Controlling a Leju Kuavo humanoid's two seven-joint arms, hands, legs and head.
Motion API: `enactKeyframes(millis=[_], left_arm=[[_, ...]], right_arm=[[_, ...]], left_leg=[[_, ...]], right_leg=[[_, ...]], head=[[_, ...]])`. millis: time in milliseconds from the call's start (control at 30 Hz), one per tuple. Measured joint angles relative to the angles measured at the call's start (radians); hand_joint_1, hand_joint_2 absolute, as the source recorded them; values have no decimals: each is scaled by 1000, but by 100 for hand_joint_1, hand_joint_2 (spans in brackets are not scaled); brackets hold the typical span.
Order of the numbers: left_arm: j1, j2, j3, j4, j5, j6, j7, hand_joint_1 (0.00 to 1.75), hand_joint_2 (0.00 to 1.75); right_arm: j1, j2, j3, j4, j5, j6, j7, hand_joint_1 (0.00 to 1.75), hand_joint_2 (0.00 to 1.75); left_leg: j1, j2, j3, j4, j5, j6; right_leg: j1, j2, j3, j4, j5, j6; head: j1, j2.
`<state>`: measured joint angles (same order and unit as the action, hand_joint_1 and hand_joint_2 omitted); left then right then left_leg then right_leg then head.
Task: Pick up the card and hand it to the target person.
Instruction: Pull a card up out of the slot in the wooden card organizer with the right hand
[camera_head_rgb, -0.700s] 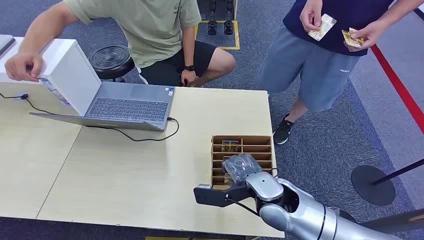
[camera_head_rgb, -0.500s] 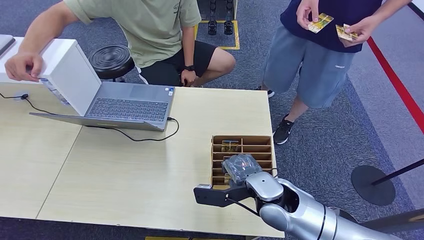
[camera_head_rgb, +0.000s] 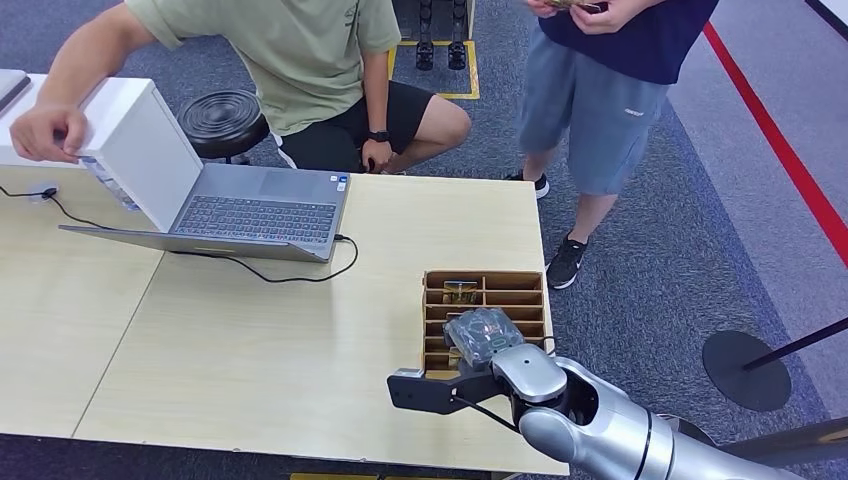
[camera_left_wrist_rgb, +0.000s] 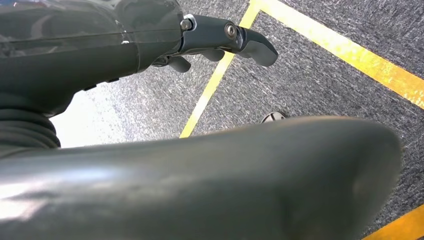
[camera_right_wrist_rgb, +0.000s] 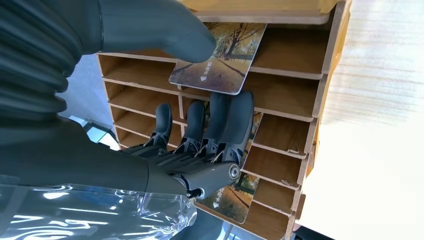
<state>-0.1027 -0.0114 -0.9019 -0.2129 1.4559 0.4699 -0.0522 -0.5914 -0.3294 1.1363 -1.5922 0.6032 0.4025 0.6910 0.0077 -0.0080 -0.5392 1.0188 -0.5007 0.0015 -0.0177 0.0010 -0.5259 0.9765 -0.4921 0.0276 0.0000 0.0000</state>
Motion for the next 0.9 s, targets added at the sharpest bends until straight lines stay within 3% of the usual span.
enactKeyframes(millis=[67, 133, 267, 833, 900], left_arm=[[0, 0, -1, 0, 0, 0, 0, 0, 0], [0, 1, -1, 0, 0, 0, 0, 0, 0], [0, 2, -1, 0, 0, 0, 0, 0, 0], [0, 6, -5, 1, -4, -7, -1, 0, 0], [-1, 9, -11, 1, -10, -14, -9, 0, 87]], right_arm=[[-1, -1, 1, 0, -4, 1, 1, 136, 175], [-1, -1, 2, 0, -5, 0, 2, 141, 175], [-3, 1, 4, 4, -10, 2, 0, 171, 175], [-9, 2, 12, 16, -16, -7, -10, 175, 175], [-9, 1, 13, 17, -17, -10, -11, 175, 175]], left_leg=[[0, 0, 0, 0, 0, 0], [0, 0, 0, 0, 0, 0], [0, 0, 0, 0, 0, 0], [0, 0, 0, 0, 0, 0], [0, 0, 0, 0, 0, 0]], right_leg=[[0, 0, 0, 0, 0, 0], [0, 0, 0, 0, 0, 0], [0, 0, 0, 0, 0, 0], [0, 0, 0, 0, 0, 0], [0, 0, 0, 0, 0, 0]], head=[[0, 0], [0, 0], [0, 0], [0, 0], [0, 0]])
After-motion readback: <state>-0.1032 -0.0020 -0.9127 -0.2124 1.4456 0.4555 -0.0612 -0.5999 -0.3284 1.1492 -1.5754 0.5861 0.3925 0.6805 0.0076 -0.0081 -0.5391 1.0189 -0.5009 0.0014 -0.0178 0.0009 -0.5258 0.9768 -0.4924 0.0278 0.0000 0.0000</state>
